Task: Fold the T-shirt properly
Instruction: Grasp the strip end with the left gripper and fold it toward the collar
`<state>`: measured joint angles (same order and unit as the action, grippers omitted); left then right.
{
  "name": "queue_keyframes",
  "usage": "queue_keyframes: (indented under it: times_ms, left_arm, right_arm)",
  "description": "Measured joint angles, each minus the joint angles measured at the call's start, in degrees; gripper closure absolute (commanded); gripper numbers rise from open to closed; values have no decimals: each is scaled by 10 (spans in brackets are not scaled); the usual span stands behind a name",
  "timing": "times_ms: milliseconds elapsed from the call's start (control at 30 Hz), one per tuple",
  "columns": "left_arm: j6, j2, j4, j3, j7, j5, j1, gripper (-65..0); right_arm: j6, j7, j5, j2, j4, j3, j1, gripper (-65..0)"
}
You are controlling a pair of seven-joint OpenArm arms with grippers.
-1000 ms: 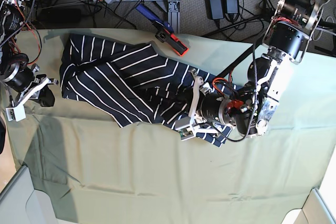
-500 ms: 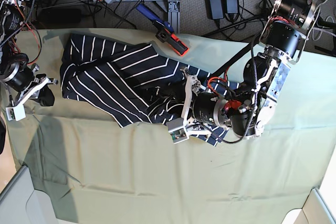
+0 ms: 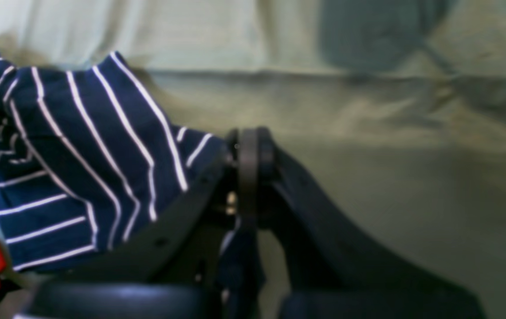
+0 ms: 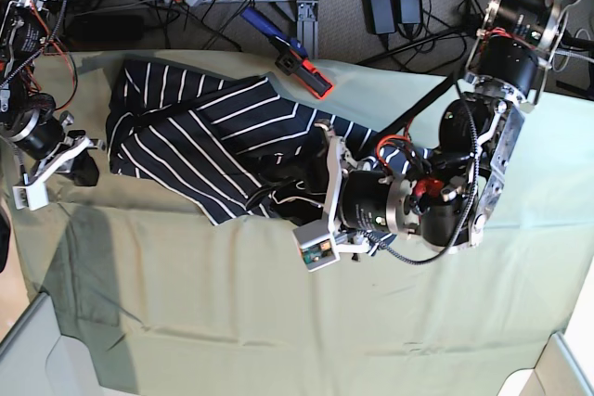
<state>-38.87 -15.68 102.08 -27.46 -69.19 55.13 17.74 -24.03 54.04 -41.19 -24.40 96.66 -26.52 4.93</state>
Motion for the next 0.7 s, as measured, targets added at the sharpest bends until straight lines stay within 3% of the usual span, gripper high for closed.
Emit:
queue_keyframes:
  times_ms: [200,433,567,700]
  left_arm:
    - [0,34,0,0,7,-28,0,-315]
    - [0,39,0,1,60,-150,0,-317]
    - [0,39,0,1,62,-149,-2,-425]
    - [-1,39,0,1,62,-150,-7,-439]
  right_arm:
    - [0,0,1,16,-6,0,0,0]
    - [0,0,3,17,-6,0,0,0]
    - [0,0,3,17,-6,0,0,0]
    - [0,0,3,17,-6,0,0,0]
